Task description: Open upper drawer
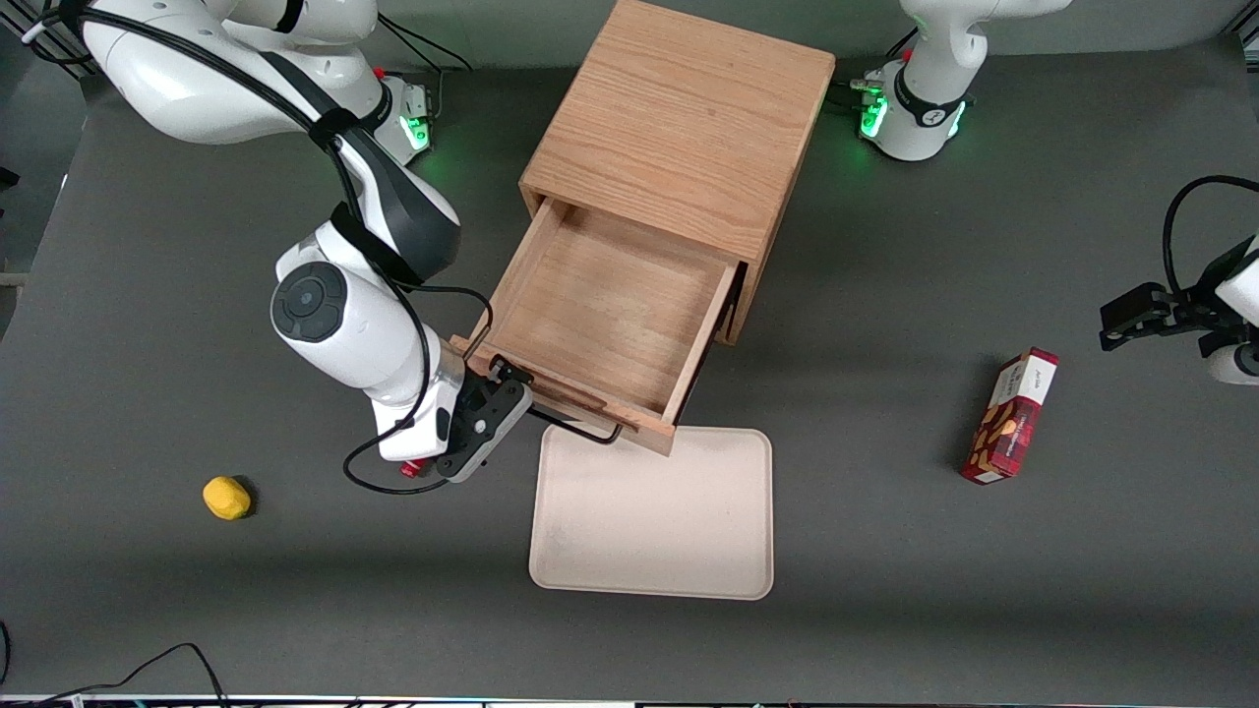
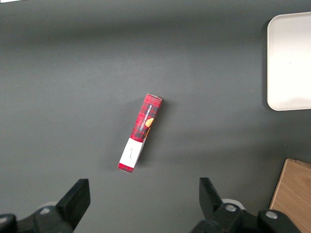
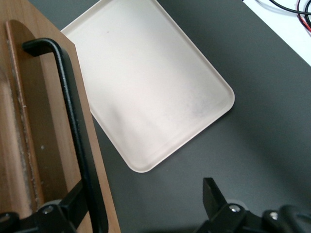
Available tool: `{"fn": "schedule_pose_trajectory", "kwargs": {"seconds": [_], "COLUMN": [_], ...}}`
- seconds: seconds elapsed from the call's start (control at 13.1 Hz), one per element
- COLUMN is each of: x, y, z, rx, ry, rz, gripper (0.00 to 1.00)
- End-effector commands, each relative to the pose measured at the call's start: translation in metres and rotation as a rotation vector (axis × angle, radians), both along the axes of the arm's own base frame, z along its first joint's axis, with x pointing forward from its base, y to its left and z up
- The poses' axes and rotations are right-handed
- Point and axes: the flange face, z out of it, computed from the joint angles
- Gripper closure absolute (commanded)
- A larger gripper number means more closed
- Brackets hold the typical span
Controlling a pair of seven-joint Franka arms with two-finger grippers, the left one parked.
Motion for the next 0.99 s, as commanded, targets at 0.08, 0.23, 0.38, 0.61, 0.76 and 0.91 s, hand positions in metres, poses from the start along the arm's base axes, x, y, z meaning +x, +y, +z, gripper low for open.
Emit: {"fn": "schedule_pose_trajectory", "kwargs": {"seconds": [0.08, 0.23, 0.38, 0.61, 0.76, 0.91], "x": [0.012, 0.011, 0.008, 0.0, -0.014, -0.027], "y": [-0.001, 0.0, 0.001, -0.028, -0.072, -0.142], "z": [0.031, 0.034, 0.04, 0.102, 0.145, 0.178], "rx": [0.097, 0.148, 0.17, 0.162, 0.093, -0.017], "ry": [-0.028, 0.011, 0.035, 0.049, 0.041, 0.089], "rz": [-0.055, -0.078, -0.084, -0.168, -0.228, -0.33], "gripper": [0.0, 0.0, 0.0, 0.0, 0.0, 0.0]}}
